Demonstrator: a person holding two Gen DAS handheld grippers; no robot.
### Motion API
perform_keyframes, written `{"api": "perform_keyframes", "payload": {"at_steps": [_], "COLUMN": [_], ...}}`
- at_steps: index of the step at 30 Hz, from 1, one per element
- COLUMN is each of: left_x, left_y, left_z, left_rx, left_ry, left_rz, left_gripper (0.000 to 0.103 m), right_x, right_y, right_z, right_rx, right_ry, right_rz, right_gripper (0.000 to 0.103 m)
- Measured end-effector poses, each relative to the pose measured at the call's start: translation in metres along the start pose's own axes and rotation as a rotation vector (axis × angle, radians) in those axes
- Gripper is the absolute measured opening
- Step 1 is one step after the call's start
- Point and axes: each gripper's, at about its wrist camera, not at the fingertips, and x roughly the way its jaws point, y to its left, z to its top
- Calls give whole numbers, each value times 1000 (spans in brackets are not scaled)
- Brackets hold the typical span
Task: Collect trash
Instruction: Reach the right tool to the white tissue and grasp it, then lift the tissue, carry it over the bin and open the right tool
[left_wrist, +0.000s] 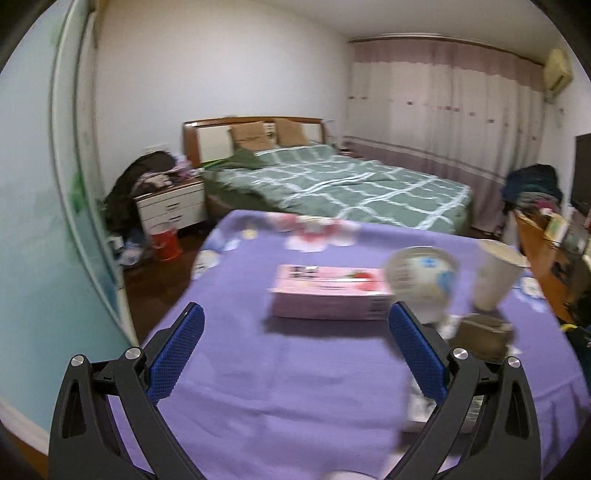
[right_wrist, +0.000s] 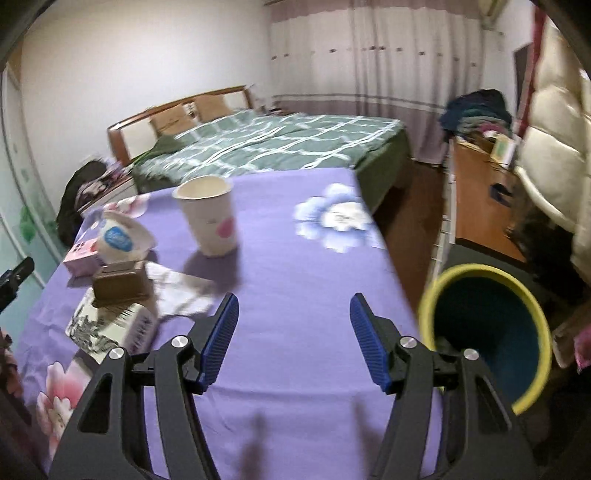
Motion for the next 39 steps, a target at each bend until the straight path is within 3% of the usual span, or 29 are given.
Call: {"api": "perform_keyframes", "payload": {"at_steps": [8, 14, 23, 26, 28, 29, 39], "left_x": [26, 27, 27, 27, 26, 26, 25], "left_y": [25, 23, 20, 19, 18, 18, 17], "left_z": [-7, -8, -8, -8, -8, -8, -7], "left_rx": [-22, -22, -21, -12, -8, -9, -19], "left_ry": [32, 36, 40, 39, 36, 36, 50], "left_rz": [86, 82, 80, 77, 76, 77, 72], "left_gripper": [98, 98, 98, 98, 98, 98, 98], "right_x": [49, 83, 104, 103, 101, 100, 70], "right_y": [43, 60, 87, 96, 102, 104, 87], "right_z": [17, 19, 15, 14, 12, 11, 24], "right_rx": [-64, -98, -153, -181, -207, -221, -147], "right_ry": [90, 180, 234, 227, 218, 216, 149], "right_rz": [50, 79, 110, 119, 128, 128, 162], "right_gripper": [56, 53, 53, 40, 14, 8, 5]}}
